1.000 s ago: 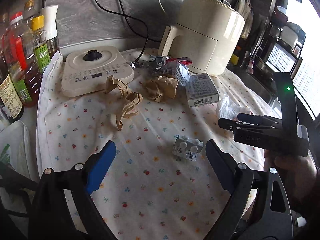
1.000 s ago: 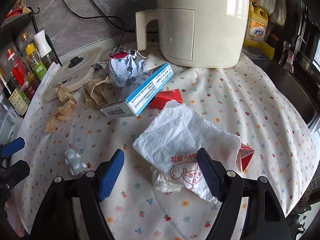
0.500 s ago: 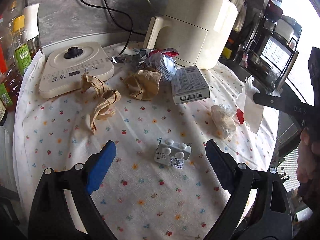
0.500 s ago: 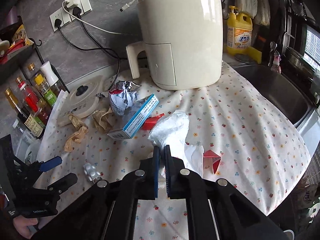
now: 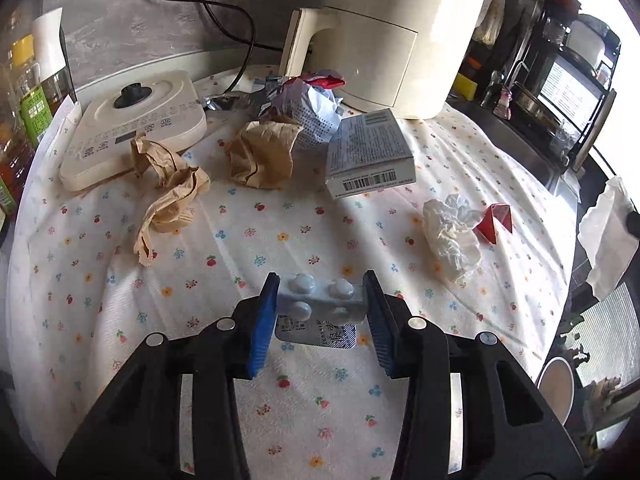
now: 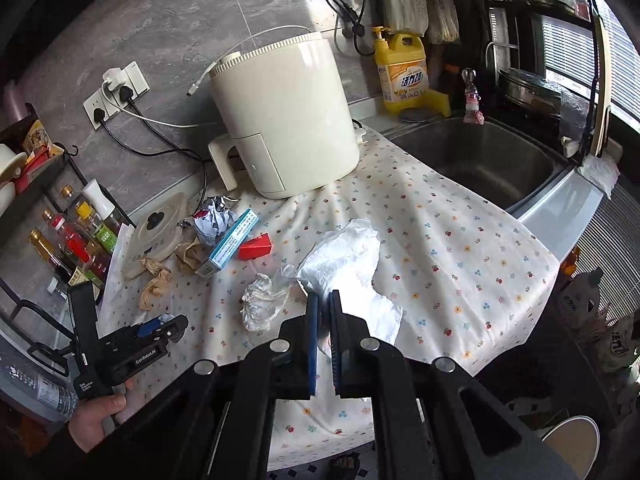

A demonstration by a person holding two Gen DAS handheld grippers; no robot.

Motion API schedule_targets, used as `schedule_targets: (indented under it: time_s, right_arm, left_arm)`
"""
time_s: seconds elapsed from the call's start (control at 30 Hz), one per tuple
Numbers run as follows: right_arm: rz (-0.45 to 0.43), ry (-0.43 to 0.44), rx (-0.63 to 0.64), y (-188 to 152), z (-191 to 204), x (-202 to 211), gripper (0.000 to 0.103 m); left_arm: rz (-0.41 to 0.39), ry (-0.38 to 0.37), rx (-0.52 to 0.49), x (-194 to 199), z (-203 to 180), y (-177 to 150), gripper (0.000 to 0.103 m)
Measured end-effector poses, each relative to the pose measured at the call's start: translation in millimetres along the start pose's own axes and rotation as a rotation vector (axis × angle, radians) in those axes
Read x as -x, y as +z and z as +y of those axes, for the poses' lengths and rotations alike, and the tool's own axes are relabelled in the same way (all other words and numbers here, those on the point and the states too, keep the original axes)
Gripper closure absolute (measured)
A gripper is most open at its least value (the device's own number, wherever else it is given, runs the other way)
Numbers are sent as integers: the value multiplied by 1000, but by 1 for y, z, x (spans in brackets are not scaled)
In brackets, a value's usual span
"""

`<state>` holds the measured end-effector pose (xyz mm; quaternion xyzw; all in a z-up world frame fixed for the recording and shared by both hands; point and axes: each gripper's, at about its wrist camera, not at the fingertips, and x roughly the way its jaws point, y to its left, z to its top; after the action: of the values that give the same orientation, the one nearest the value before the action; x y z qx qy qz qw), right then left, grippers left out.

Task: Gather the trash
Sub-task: 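Carry both items over the white bin and open both grippers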

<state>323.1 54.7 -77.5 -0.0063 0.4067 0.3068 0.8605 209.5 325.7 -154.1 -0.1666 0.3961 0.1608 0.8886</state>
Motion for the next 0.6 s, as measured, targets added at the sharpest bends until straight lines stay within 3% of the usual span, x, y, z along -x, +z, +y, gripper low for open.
schedule_targets:
  time_s: [0.3, 0.6]
  right_arm:
    - [-13, -59, -93, -31, -84, 62, 95]
    - [-13, -162, -214, -79, -179, 115, 94]
  left_arm:
    - [-43, -84, -86, 30, -95, -3, 60]
    - [3, -188, -202, 35, -200, -30, 60]
